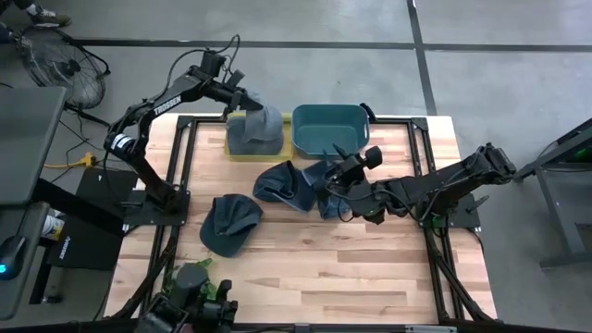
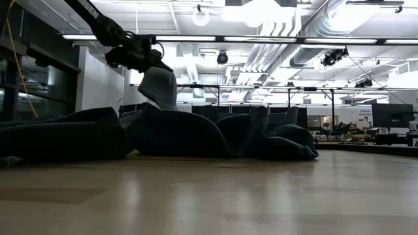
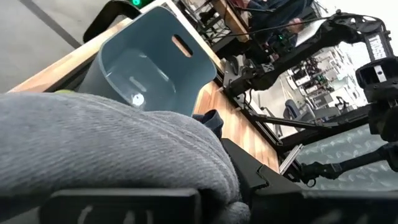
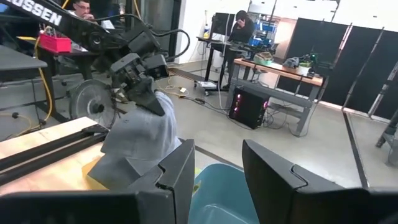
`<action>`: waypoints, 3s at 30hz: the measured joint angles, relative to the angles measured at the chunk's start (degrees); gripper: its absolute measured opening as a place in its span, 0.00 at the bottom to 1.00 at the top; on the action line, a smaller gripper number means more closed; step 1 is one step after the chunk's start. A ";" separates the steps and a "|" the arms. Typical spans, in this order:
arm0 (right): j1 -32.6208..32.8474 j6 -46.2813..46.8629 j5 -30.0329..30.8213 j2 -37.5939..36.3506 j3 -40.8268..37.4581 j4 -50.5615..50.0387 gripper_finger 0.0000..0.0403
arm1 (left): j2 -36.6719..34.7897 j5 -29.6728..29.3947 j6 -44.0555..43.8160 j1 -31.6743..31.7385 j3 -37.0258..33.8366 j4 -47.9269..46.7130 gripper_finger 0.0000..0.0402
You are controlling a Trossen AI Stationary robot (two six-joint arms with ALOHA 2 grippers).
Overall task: Pick & Place hat
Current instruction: Put the gray cap into the yellow bin
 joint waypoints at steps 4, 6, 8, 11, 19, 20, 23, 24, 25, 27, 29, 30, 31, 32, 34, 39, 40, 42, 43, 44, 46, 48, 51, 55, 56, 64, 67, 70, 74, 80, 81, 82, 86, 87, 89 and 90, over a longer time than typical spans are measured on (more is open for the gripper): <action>0.01 0.01 -1.13 0.02 0.00 -0.38 0.32 | 1.37 -1.06 0.07 -1.95 -0.09 -0.32 0.05; 0.01 -0.01 -1.30 0.02 0.00 -0.41 0.32 | 2.04 -1.06 0.11 -2.91 0.00 0.35 0.05; 0.01 -0.03 -1.33 0.02 0.00 -0.54 0.32 | 2.66 -1.48 0.11 -3.79 -0.04 0.26 0.05; 0.01 -0.03 -1.62 0.02 0.00 -0.55 0.32 | 3.05 -3.94 0.13 -5.24 0.00 1.35 0.05; 0.01 0.05 -2.09 0.02 0.00 -0.55 0.32 | 3.33 -9.85 0.56 -5.22 -0.02 0.36 0.05; 0.00 0.05 -2.09 0.02 0.00 -0.55 0.32 | 3.33 -10.28 0.60 -5.25 -0.02 0.13 0.05; 0.01 0.09 -2.09 0.02 0.00 -0.66 0.32 | 3.33 -12.54 2.07 -5.31 -0.02 -2.22 0.05; 0.01 0.07 -2.09 0.02 0.00 -0.66 0.32 | 3.33 -13.50 2.77 -5.32 -0.02 -3.33 0.05; 0.01 0.07 -2.09 0.02 0.00 -0.66 0.32 | 3.33 -14.61 3.58 -5.31 -0.02 -4.54 0.05; -0.01 0.01 -2.23 0.02 0.00 -0.66 0.32 | 3.33 -17.84 5.25 -5.29 -0.02 -6.91 0.05; 0.01 0.05 -2.61 0.02 0.00 -0.72 0.32 | 3.33 -21.68 6.04 -5.31 -0.02 -8.32 0.05; 0.01 0.05 -2.93 0.02 0.00 -0.74 0.32 | 3.33 -23.16 6.10 -5.29 -0.02 -8.36 0.05; 0.00 0.07 -3.36 0.02 0.00 -0.80 0.32 | 3.33 -23.86 6.10 -5.29 -0.02 -8.26 0.05; 0.01 0.06 -3.66 0.02 0.00 -0.88 0.32 | 3.33 -24.04 6.06 -5.29 -0.02 -8.08 0.05; 0.01 0.10 -3.71 0.02 0.00 -1.15 0.32 | 3.32 -24.05 5.76 -5.27 -0.02 -8.15 0.05; 0.01 0.62 -3.73 0.02 0.00 -1.31 0.32 | 3.31 -28.32 4.86 -5.29 -0.02 -12.79 0.05; 0.00 1.34 -3.74 0.02 0.00 -1.68 0.32 | 3.31 -28.33 5.08 -5.33 -0.02 -13.57 0.05; 0.01 2.71 -4.05 0.02 0.00 -2.68 0.32 | 3.31 -29.04 5.00 -5.65 -0.02 -14.54 0.05; 0.01 3.45 -4.29 0.02 0.00 -3.33 0.32 | 3.31 -29.79 4.71 -5.76 -0.02 -14.58 0.05; 0.00 4.15 -4.36 0.02 0.00 -3.97 0.32 | 3.30 -30.22 4.62 -5.92 -0.02 -14.52 0.05; 0.01 5.64 -4.56 0.02 0.00 -5.46 0.32 | 3.14 -30.44 4.25 -6.06 -0.02 -14.54 0.05; 0.01 6.78 -4.64 0.02 0.00 -6.64 0.32 | 3.00 -30.28 3.67 -6.06 -0.02 -14.79 0.05; -0.01 7.49 -4.70 0.04 0.00 -7.41 0.32 | 2.20 -29.56 3.28 -6.02 -0.02 -16.15 0.05; -0.01 7.46 -4.76 0.04 0.00 -7.63 0.32 | 1.08 -29.14 3.10 -6.08 -0.02 -17.47 0.05; -0.03 7.46 -4.76 0.03 0.00 -7.73 0.32 | 0.83 -29.02 3.08 -6.10 -0.02 -17.64 0.05; -0.48 7.44 -5.34 0.04 0.00 -8.28 0.32 | -0.33 -27.58 1.58 -6.07 -0.02 -21.33 0.05; -1.21 7.46 -6.82 0.04 0.00 -8.40 0.32 | -0.37 -26.49 1.35 -6.48 -0.02 -21.88 0.05; -1.98 7.53 -8.53 0.04 0.00 -8.48 0.32 | -0.37 -24.82 0.62 -6.56 0.18 -21.85 0.05; -2.68 7.48 -9.76 0.04 0.00 -8.59 0.32 | -0.37 -24.63 0.08 -6.52 2.24 -21.90 0.05; -2.65 7.51 -9.76 0.04 0.00 -9.44 0.32 | -0.37 -24.86 0.07 -6.43 7.32 -26.46 0.05; -2.65 7.51 -9.74 0.04 0.00 -9.53 0.32 | -0.37 -24.87 0.07 -6.43 7.73 -27.37 0.05; -2.65 7.53 -9.76 0.04 0.00 -9.56 0.32 | -0.37 -24.87 0.06 -6.50 8.08 -28.19 0.05; -2.65 7.97 -9.76 0.04 0.00 -9.68 0.32 | -0.37 -25.52 -0.32 -7.33 8.33 -29.64 0.05; -2.65 8.00 -9.76 0.04 0.00 -9.72 0.32 | -0.37 -25.32 -0.38 -7.82 8.33 -30.05 0.05; -2.65 8.02 -9.76 0.04 0.00 -9.76 0.32 | -0.37 -25.78 -0.48 -8.80 8.33 -29.84 0.05; -2.63 8.02 -9.84 0.04 0.00 -9.81 0.32 | -0.37 -26.55 -0.49 -9.25 8.33 -29.59 0.05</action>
